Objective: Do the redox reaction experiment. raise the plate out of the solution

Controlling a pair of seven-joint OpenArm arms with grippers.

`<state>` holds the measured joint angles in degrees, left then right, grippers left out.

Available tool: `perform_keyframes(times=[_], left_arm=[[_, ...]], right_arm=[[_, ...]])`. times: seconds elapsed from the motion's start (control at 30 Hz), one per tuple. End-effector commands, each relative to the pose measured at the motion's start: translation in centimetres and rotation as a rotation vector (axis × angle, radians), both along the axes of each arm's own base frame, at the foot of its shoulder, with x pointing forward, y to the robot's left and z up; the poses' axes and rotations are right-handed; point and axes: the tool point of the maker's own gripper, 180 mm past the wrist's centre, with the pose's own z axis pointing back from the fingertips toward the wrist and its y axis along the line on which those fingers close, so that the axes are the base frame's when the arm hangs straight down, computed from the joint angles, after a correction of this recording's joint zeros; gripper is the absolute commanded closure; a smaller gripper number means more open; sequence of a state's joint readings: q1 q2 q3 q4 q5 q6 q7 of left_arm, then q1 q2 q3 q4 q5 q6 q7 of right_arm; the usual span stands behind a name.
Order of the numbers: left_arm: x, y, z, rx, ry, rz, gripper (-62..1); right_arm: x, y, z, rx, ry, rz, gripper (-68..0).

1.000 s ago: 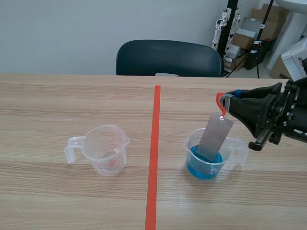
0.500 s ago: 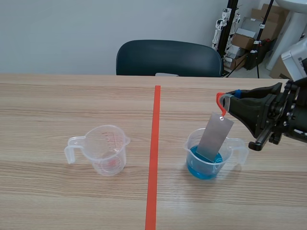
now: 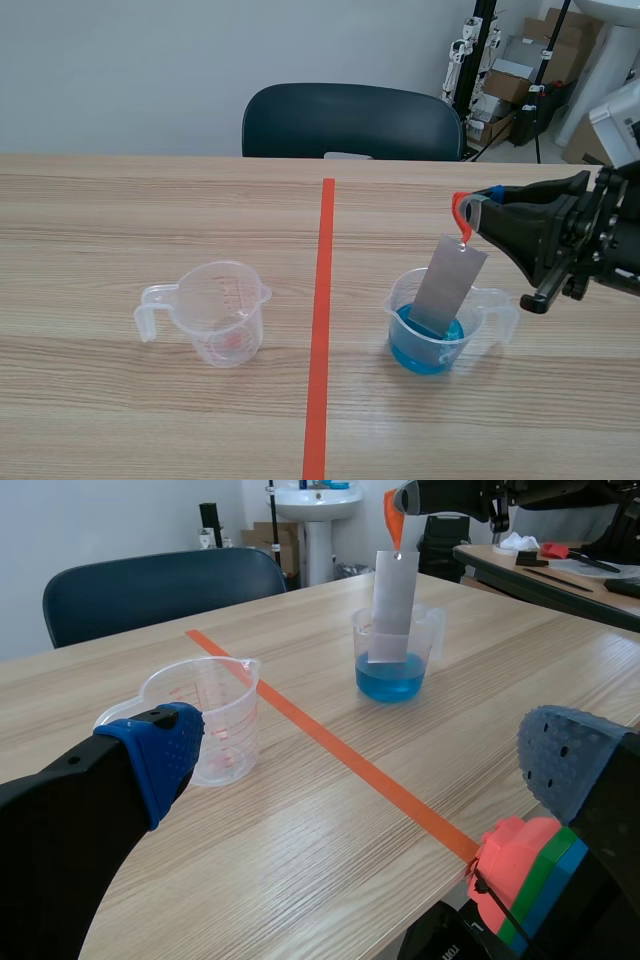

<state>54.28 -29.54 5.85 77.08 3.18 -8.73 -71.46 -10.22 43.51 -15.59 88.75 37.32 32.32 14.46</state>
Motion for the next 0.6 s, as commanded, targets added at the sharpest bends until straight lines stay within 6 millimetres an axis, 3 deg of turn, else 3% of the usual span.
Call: perform_keyframes(times=[0.0,0.27,0.57], left_arm=[[0.2,-0.1,0.7,-0.02,-0.025,0.003,-62.3],[0.2,-0.1,0.7,-0.02,-0.025,0.003,-62.3],[0.2,-0.1,0.8,-0.02,-0.026,0.003,-62.3]], right_arm=[[0.7,-1.0,1.3,-0.003,-0.042,-0.018,-0.2],[0.9,-1.6,1.9,-0.016,-0.057,-0.019,-0.2],[0.6,-0.9,3.3,-0.042,-0.092,0.027,-0.2]])
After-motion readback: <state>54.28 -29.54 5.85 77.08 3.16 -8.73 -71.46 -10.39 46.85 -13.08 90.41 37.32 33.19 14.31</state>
